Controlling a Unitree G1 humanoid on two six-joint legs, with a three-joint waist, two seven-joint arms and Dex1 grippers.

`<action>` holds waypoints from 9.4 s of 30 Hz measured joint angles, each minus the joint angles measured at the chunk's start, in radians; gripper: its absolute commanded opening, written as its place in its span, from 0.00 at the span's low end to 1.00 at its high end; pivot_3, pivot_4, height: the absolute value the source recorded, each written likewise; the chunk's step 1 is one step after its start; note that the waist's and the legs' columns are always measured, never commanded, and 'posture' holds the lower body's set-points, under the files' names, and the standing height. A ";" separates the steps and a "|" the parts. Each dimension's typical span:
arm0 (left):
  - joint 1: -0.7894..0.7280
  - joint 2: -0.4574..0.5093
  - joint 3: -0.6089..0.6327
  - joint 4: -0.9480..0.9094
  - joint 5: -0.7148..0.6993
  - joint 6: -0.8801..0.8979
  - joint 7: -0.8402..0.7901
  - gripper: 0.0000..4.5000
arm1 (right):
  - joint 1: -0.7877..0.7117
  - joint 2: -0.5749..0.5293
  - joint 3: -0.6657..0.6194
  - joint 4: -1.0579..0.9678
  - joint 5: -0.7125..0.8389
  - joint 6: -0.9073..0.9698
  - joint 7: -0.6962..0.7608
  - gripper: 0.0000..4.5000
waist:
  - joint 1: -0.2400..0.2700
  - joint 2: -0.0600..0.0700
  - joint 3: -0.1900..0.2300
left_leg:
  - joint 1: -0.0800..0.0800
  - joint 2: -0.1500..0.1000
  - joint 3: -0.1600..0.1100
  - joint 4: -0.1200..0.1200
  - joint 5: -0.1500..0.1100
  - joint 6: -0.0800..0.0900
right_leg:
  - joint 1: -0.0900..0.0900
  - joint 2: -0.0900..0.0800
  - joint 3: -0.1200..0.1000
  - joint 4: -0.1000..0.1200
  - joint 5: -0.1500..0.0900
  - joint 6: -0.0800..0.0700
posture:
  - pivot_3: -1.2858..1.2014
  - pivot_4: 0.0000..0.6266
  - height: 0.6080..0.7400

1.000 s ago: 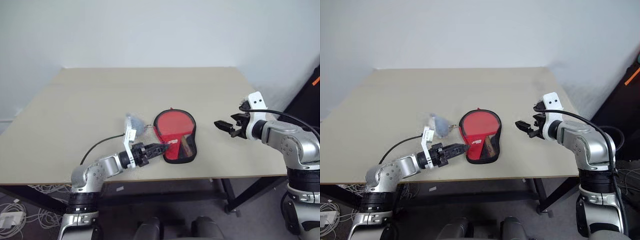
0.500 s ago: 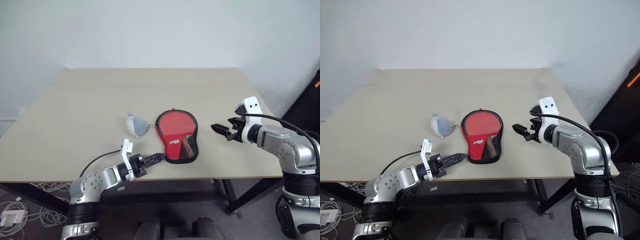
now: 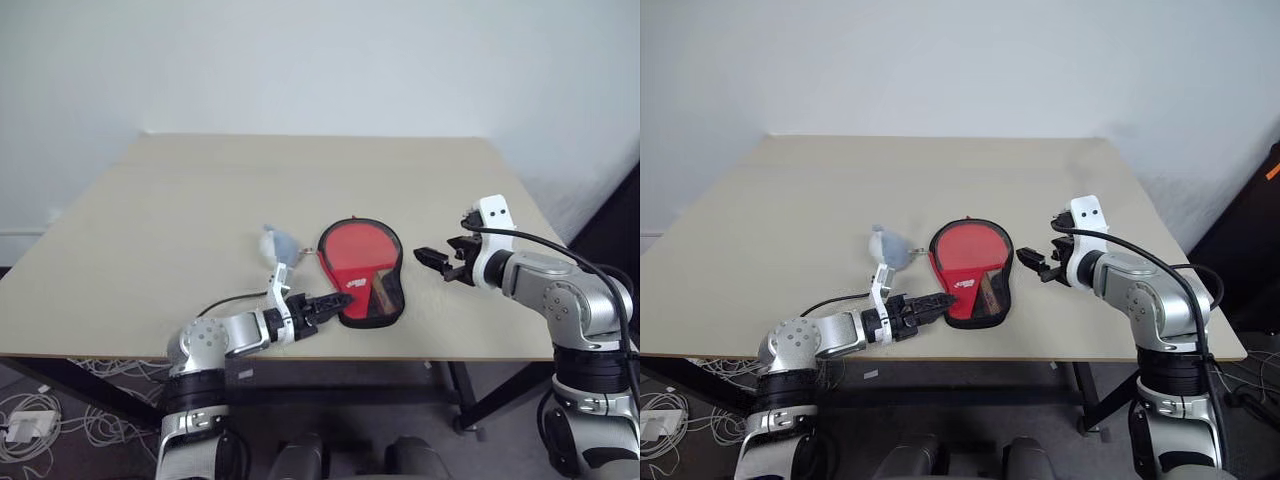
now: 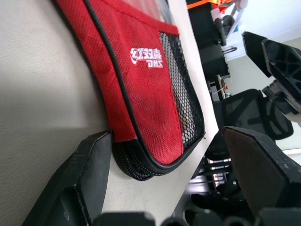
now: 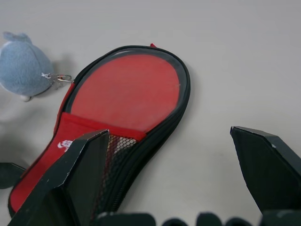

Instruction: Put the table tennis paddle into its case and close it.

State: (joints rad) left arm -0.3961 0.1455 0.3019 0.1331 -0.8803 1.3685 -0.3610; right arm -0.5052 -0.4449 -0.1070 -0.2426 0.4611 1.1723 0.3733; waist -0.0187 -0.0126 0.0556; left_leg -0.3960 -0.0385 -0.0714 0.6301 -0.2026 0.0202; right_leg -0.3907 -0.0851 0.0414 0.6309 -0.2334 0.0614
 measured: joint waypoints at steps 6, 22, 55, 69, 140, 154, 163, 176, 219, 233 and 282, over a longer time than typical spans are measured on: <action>-0.064 -0.047 0.009 0.035 0.017 0.028 0.082 0.87 | -0.005 0.025 -0.004 0.000 0.008 0.001 -0.022 1.00 | 0.001 0.000 0.000 | 0.000 -0.001 -0.001 0.000 -0.001 -0.001 | 0.001 0.000 0.000 -0.002 0.000 0.000 | 0.52 0.00 0.99; -0.133 -0.037 0.041 0.060 0.038 0.136 0.131 0.87 | -0.005 0.058 -0.034 -0.020 0.010 0.024 -0.071 1.00 | -0.003 0.000 0.000 | 0.000 0.000 0.000 -0.001 -0.002 -0.003 | 0.000 0.000 0.000 -0.003 0.001 0.000 | 0.52 0.00 0.99; -0.103 -0.098 -0.056 -0.065 -0.087 0.236 0.167 0.05 | -0.084 0.023 0.041 -0.002 0.017 0.066 -0.021 1.00 | -0.005 0.000 0.000 | -0.002 0.001 0.000 -0.002 -0.001 0.000 | -0.002 0.001 0.000 -0.005 0.002 0.000 | 0.52 0.00 0.99; 0.094 0.096 -0.186 -0.178 -0.586 0.233 0.394 0.05 | -0.135 0.063 0.098 0.044 0.010 0.067 0.001 1.00 | -0.002 0.001 0.000 | -0.002 0.000 -0.001 -0.002 -0.002 -0.002 | -0.001 0.000 0.000 -0.005 0.002 -0.001 | 0.52 0.00 0.99; -0.104 0.281 -0.249 0.156 0.142 -0.673 -0.317 1.00 | 0.041 0.152 0.381 0.157 -0.178 -0.273 0.079 0.00 | -0.004 0.006 0.004 | -0.015 0.002 0.004 0.000 0.004 0.002 | -0.016 0.002 0.001 -0.004 0.008 -0.002 | 0.52 0.00 0.99; -0.203 0.194 -0.082 0.384 0.175 -0.720 -0.291 1.00 | 0.061 0.176 0.419 0.214 -0.254 -0.353 0.085 0.00 | -0.004 0.001 0.001 | -0.014 0.002 0.003 0.001 0.004 0.002 | -0.014 0.002 0.001 -0.003 0.010 -0.005 | 0.52 0.00 0.99; -0.155 0.137 -0.092 0.418 0.234 -0.720 -0.307 1.00 | 0.070 0.187 0.399 0.183 -0.256 -0.306 0.076 0.00 | -0.004 -0.001 0.000 | -0.014 0.002 0.002 0.001 0.004 0.002 | -0.014 0.002 0.001 -0.002 0.011 -0.006 | 0.52 0.00 0.99; -0.042 0.076 -0.119 0.236 0.234 -0.608 -0.317 1.00 | 0.068 0.202 0.386 0.176 -0.257 -0.273 0.060 0.00 | -0.004 -0.001 -0.002 | -0.014 0.002 0.002 0.002 0.004 0.002 | -0.014 0.002 0.001 -0.001 0.011 -0.006 | 0.52 0.00 0.99; -0.401 0.077 -0.053 0.709 0.356 -0.821 -0.350 0.19 | 0.123 0.243 0.395 0.303 -0.345 -0.534 0.068 0.00 | -0.005 -0.005 -0.006 | 0.002 0.002 0.002 0.000 0.004 0.002 | 0.002 0.003 0.001 -0.004 0.007 -0.001 | 0.52 0.00 0.99; -0.696 -0.026 -0.064 1.130 0.515 -1.057 -0.387 0.19 | 0.126 0.235 0.396 0.292 -0.348 -0.534 0.071 0.00 | -0.004 -0.006 -0.006 | 0.001 0.002 0.002 0.000 0.004 0.002 | 0.002 0.003 0.000 -0.004 0.007 0.000 | 0.52 0.00 0.99; -0.578 -0.042 -0.289 0.784 0.697 -0.900 -0.886 0.71 | 0.174 -0.134 0.299 -0.208 -0.146 -0.223 0.327 0.00 | -0.003 -0.007 -0.005 | -0.002 0.002 0.002 0.002 0.003 0.004 | 0.001 0.002 -0.001 -0.004 0.006 0.001 | 0.52 0.00 0.99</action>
State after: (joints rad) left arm -0.9745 0.1039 0.0130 0.9174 -0.1837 0.4688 -1.2469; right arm -0.3316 -0.5788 0.1918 -0.4501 0.3147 0.9494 0.7000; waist -0.0218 -0.0194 0.0504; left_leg -0.3977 -0.0363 -0.0696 0.6321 -0.2001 0.0238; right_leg -0.3898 -0.0832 0.0407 0.6270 -0.2270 0.0625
